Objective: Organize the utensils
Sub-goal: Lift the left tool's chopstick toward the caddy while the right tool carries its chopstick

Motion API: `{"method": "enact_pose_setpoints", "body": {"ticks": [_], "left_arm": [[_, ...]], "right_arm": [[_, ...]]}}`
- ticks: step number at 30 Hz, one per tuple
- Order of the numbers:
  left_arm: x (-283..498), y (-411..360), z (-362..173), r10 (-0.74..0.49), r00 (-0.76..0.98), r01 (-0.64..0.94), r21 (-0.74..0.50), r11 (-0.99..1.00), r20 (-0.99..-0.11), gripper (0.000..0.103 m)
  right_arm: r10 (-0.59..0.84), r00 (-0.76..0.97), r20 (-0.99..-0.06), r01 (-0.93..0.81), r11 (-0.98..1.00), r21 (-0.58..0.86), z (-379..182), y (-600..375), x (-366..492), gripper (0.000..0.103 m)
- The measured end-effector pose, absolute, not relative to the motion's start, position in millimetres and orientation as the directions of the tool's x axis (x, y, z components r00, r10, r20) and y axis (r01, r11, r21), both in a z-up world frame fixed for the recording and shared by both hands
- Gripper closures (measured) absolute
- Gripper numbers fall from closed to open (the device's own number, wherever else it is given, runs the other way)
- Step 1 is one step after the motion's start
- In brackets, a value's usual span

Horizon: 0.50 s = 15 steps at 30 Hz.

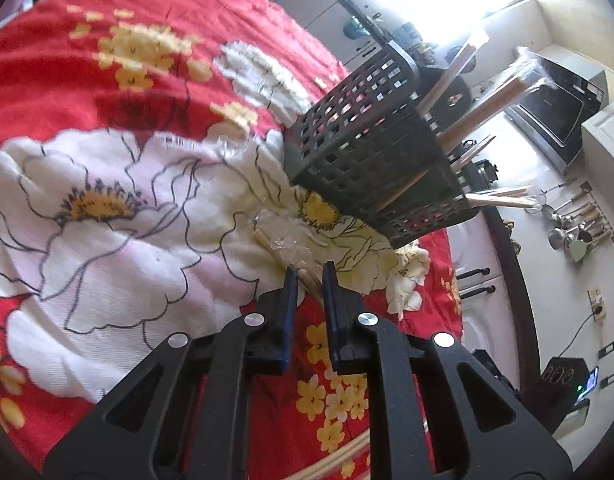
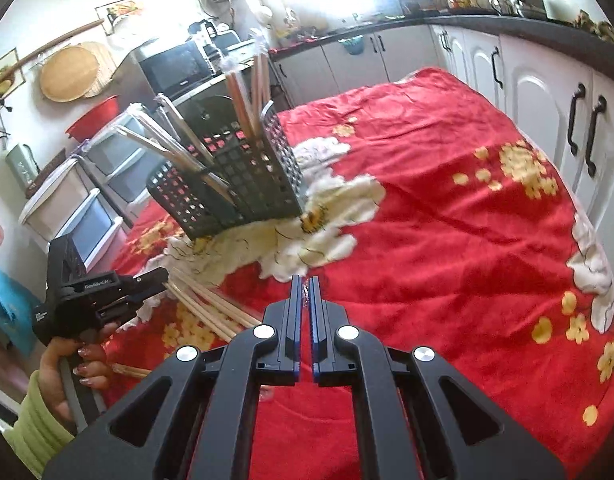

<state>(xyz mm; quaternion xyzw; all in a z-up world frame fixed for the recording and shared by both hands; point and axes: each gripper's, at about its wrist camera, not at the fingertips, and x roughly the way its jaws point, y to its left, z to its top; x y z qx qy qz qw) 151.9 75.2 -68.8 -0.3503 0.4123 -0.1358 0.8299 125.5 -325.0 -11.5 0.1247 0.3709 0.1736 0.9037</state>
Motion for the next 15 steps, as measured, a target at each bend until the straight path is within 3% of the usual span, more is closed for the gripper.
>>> {"method": "enact_pose_setpoints", "body": {"ticks": [15], "left_arm": [[132,82,-9,-0.408,0.76,0.018,-0.61,0.792,-0.506,0.098]], "right_arm": [[0.469,0.69,-0.551,-0.346,0.883,0.319,28,-291,128,0.1]]}}
